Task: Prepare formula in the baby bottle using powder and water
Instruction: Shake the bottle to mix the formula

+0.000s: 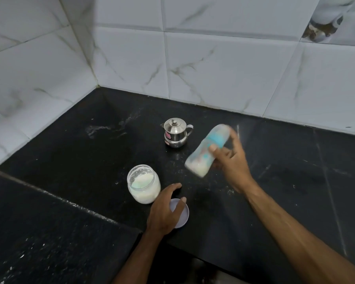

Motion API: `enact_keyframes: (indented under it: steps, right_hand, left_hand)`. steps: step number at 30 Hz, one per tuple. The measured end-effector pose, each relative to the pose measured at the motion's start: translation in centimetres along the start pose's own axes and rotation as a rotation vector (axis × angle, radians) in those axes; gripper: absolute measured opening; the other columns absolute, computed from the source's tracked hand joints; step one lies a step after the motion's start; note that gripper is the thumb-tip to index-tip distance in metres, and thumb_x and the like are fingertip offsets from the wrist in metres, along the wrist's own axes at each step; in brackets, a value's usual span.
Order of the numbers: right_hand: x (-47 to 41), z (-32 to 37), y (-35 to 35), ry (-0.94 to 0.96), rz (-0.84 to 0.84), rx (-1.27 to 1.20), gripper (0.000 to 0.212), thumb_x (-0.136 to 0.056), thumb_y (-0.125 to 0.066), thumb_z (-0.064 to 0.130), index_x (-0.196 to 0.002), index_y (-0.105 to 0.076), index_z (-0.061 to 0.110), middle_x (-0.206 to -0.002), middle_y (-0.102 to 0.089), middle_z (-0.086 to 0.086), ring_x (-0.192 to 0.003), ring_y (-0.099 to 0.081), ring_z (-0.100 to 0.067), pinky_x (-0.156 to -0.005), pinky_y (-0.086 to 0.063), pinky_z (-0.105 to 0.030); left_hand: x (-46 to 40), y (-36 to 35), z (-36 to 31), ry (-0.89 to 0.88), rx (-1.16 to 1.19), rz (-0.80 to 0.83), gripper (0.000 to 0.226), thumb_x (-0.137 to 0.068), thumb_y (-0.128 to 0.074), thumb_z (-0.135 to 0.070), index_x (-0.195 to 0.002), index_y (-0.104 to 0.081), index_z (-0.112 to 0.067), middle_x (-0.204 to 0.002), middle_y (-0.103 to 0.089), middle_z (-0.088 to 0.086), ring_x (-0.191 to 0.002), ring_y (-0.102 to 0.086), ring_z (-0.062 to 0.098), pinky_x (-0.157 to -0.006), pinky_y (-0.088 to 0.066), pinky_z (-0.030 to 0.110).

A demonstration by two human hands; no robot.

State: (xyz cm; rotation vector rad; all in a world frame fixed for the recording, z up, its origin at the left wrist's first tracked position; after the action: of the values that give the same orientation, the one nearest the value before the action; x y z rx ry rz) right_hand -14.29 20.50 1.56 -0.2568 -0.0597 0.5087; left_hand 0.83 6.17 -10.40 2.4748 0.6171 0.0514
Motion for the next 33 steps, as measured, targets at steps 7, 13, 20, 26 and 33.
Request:
enact_keyframes:
  steps: [7,13,20,26,33]
  right_hand:
    - [1.2,-0.6,-2.9,-0.074,0.327,0.204,0.080,-0.078,-0.071,0.013,-0.143,-0.028,0.031,-0.114,-0.069,-0.014,-0.101,-0.070,-0.028,-0.078,-0.059,-0.040]
    - [-0.7,1.3,-0.4,0.030,0.006,-0.121,0.074,-0.082,-0.067,0.022,-0.145,-0.028,0.025,-0.107,-0.072,-0.005,-0.101,-0.069,-0.031,-0.076,-0.059,-0.047]
    - [-0.1,0.4,-1.0,-0.006,0.063,-0.007,0.071,-0.083,-0.067,0.018,-0.143,-0.031,0.029,-0.106,-0.073,-0.007,-0.098,-0.071,-0.029,-0.073,-0.060,-0.047]
    - [0.7,-0.2,-1.9,-0.052,0.206,0.142,0.080,-0.080,-0.068,0.017,-0.147,-0.024,0.026,-0.111,-0.070,-0.011,-0.099,-0.071,-0.027,-0.073,-0.060,-0.038]
    - [-0.9,1.3,0.5,0.049,-0.033,-0.096,0.073,-0.084,-0.065,0.020,-0.147,-0.026,0.022,-0.101,-0.074,0.001,-0.095,-0.071,-0.025,-0.073,-0.060,-0.045]
  left_hand:
    - [-0.1,-0.2,0.3,0.017,-0.026,0.012,0.054,-0.086,-0.052,-0.056,-0.132,-0.053,-0.027,-0.129,-0.057,-0.017,-0.119,-0.051,-0.002,-0.099,-0.040,0.018]
    - [0.0,-0.1,0.0,0.009,0.007,0.000,0.052,-0.085,-0.053,-0.053,-0.131,-0.055,-0.027,-0.129,-0.056,-0.019,-0.121,-0.049,-0.006,-0.101,-0.039,0.017]
    - [0.0,-0.2,0.1,0.016,-0.015,0.009,0.052,-0.085,-0.052,-0.054,-0.130,-0.055,-0.027,-0.129,-0.057,-0.018,-0.119,-0.049,-0.006,-0.097,-0.033,0.007]
    - [0.1,0.1,0.0,0.024,-0.024,-0.001,0.036,-0.090,-0.058,-0.043,-0.124,-0.050,-0.037,-0.121,-0.048,-0.033,-0.114,-0.043,-0.020,-0.093,-0.032,0.001]
    - [0.0,-0.1,0.0,0.014,-0.002,0.002,0.052,-0.085,-0.052,-0.054,-0.130,-0.055,-0.028,-0.129,-0.056,-0.020,-0.121,-0.048,-0.007,-0.099,-0.035,0.009]
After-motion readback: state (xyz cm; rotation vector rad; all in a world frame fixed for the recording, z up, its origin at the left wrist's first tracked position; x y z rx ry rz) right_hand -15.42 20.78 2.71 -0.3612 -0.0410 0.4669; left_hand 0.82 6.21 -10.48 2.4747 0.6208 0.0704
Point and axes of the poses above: each hand's wrist, its own x-axis away from the middle knuckle, its own y-axis out of the back of the hand, z = x × y, the point moved 8 cm from there along -x, towards the middle knuckle
